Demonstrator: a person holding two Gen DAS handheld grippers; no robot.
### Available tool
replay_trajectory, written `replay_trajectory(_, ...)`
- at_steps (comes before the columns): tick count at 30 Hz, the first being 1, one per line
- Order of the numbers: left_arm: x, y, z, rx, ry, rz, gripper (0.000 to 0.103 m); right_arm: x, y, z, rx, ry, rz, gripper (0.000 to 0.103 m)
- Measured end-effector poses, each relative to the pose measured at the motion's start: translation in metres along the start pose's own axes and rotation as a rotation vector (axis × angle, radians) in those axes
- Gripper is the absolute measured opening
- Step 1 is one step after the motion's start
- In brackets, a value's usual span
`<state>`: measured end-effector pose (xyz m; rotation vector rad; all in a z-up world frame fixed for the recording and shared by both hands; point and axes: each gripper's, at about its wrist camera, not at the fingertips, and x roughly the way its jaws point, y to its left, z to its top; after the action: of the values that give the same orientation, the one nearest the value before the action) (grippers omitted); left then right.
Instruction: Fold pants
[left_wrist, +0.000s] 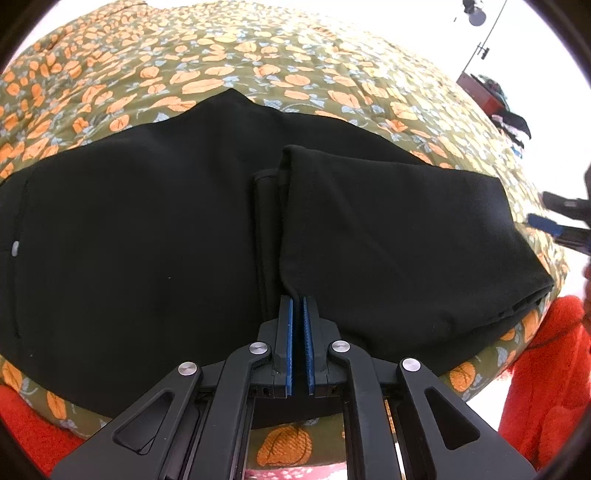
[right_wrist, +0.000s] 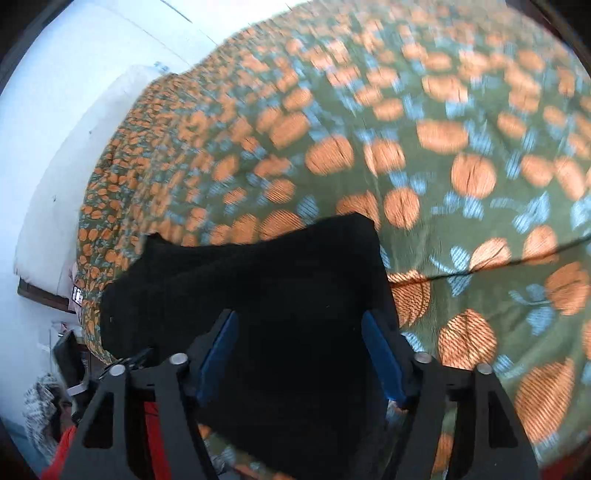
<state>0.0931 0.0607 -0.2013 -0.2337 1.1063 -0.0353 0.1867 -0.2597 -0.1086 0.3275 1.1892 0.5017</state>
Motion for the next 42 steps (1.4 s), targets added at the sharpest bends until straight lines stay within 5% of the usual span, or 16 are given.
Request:
replay_trajectory(5, 0.001, 0.001, 0.002, -0.013, 0.005, -0.008, 0.007, -0.027, 0.018, -0.036, -0.041, -0.06, 0.144, 0.089)
replay_trajectory(8, 0.002, 0.003, 0.002, -0.011, 0.005, -0.012, 0.007, 0.009, -0.009, -0.065, 0.045, 0.056, 0.058, 0.089)
replay_trajectory(12, -0.004, 0.004, 0.001, -0.016, -0.016, -0.017, 0.009, 0.007, -0.017, -0.074, 0.07, 0.015, 0.083, 0.087)
replay_trajectory(14, -0.008, 0.003, 0.001, -0.025, -0.024, -0.018, 0.032, -0.005, -0.01, -0.071, 0.046, -0.053, 0.069, 0.088)
replay_trajectory(15, -0.012, 0.002, 0.001, -0.026, -0.034, -0.002, 0.057, -0.009, -0.008, -0.069, 0.035, -0.077, 0.056, 0.088)
replay_trajectory(17, -0.024, 0.002, 0.0, -0.027, -0.081, 0.056, 0.076, -0.016, -0.003, -0.07, 0.004, -0.127, 0.024, 0.088)
replay_trajectory(22, -0.045, 0.011, 0.002, -0.049, -0.16, 0.12, 0.076, -0.031, 0.001, -0.066, -0.042, -0.235, -0.032, 0.088)
replay_trajectory(26, -0.04, 0.027, 0.003, -0.099, -0.14, 0.18, 0.076, -0.04, 0.002, -0.062, -0.071, -0.291, -0.077, 0.088)
replay_trajectory(42, -0.037, 0.036, 0.002, -0.099, -0.127, 0.279, 0.076, -0.027, 0.014, -0.069, -0.169, -0.243, -0.118, 0.088)
